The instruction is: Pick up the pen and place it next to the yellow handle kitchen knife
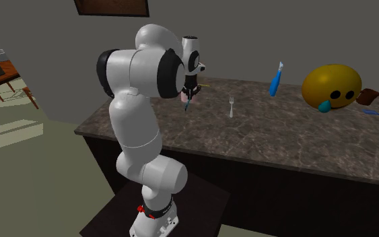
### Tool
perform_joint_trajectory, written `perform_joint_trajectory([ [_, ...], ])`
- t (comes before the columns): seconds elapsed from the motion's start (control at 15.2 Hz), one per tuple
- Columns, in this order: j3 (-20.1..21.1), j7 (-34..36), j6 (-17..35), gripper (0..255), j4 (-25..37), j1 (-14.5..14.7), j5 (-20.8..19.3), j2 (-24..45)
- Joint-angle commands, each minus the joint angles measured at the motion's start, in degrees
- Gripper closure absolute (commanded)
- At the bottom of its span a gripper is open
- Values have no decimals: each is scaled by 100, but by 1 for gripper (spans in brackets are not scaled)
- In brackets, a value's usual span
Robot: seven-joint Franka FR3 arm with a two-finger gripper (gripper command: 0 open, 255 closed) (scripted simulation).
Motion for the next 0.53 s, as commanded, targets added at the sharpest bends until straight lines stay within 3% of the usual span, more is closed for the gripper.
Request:
perform_joint_trajectory([
  [0.0, -17, -18, -43, 255, 515, -24, -48, 474],
  [0.46, -94, -101, -565, 255, 2632, -76, -181, 2077],
])
